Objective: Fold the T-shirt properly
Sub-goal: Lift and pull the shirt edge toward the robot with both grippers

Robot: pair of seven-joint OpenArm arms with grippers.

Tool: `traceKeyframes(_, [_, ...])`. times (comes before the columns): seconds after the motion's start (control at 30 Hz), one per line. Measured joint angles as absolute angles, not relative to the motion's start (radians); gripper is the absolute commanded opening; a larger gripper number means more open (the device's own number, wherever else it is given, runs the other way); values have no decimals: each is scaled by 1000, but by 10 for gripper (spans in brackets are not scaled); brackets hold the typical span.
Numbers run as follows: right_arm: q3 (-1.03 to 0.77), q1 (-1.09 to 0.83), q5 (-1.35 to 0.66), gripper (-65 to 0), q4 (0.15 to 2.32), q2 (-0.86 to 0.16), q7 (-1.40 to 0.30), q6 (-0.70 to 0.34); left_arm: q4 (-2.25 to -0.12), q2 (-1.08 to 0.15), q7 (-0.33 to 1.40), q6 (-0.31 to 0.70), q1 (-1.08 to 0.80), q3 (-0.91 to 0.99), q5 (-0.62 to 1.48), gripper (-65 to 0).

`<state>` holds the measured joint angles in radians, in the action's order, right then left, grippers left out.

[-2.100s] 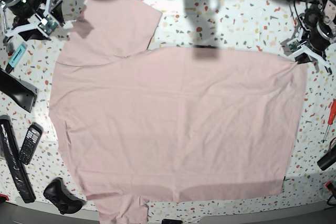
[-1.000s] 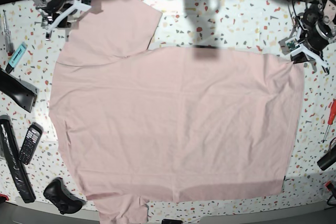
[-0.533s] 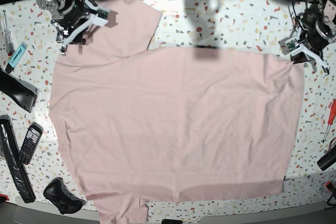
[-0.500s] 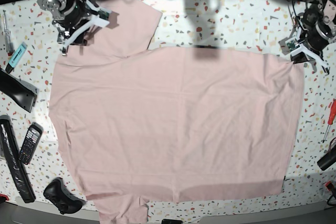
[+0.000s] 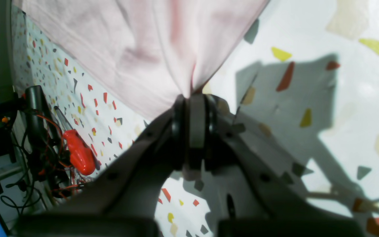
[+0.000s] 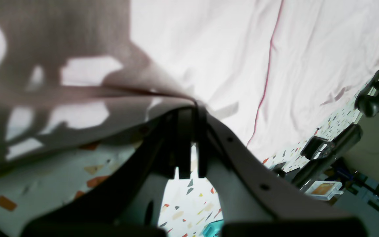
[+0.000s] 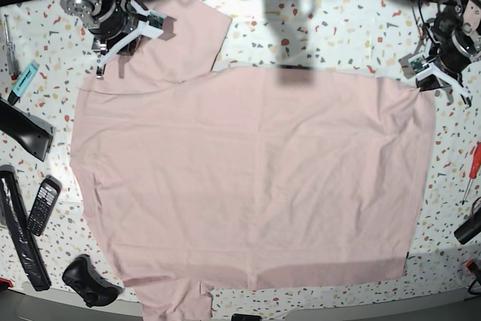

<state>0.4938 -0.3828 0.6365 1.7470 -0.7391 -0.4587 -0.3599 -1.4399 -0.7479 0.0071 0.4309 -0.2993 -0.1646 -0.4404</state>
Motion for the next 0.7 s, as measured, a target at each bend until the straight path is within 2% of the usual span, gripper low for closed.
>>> traceKeyframes(0.17, [494, -398, 632, -650, 1784, -771, -523, -361, -1455, -758, 45, 423, -319, -165, -440, -650])
traceKeyframes(0.33, [492, -495, 593, -650, 1882, -832, -654, -371, -1548, -842, 84, 467, -427, -163, -438, -650])
traceKeyframes(0.7, [361, -796, 585, -650, 1986, -848, -671, -371, -1685, -872, 146, 450, -636, -157, -442, -650])
